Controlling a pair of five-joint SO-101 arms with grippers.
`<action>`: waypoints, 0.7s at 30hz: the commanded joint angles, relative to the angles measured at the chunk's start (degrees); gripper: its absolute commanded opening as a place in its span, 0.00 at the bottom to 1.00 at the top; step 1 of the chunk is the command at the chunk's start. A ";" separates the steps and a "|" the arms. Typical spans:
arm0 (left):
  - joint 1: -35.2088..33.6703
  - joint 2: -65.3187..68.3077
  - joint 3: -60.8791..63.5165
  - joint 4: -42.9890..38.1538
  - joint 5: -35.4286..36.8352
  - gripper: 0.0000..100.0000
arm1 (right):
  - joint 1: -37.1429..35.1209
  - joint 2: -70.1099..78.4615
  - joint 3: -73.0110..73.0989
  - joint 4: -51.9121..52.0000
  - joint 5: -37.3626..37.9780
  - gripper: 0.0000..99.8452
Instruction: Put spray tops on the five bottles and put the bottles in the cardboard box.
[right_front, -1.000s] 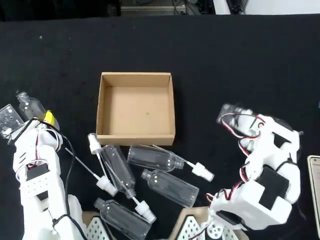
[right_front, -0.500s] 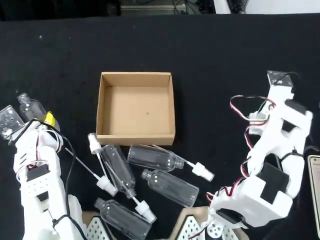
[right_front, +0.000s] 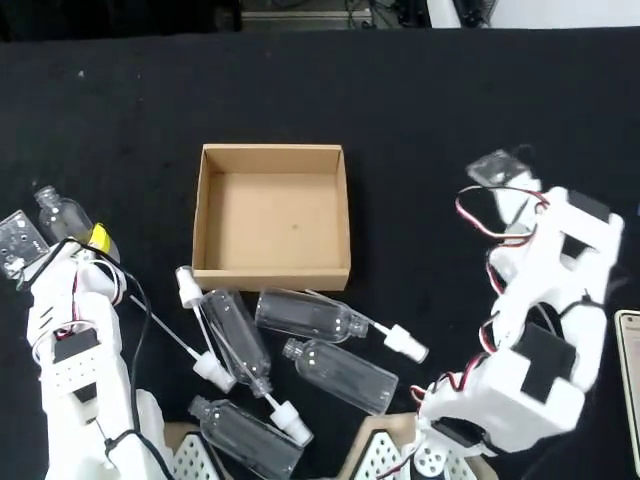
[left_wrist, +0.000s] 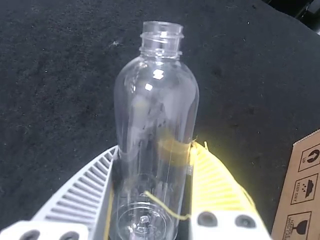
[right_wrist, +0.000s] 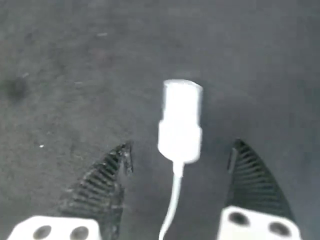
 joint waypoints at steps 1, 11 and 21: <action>0.13 -0.53 -0.92 -0.88 -0.09 0.06 | -2.11 4.44 -2.33 -0.18 3.25 0.23; 0.13 -0.53 -0.92 -0.88 -0.09 0.06 | 2.90 9.27 -11.82 -3.08 -5.36 0.02; 0.75 -0.53 -0.84 -0.97 -0.09 0.06 | 0.97 -13.23 -13.41 10.11 -26.02 0.01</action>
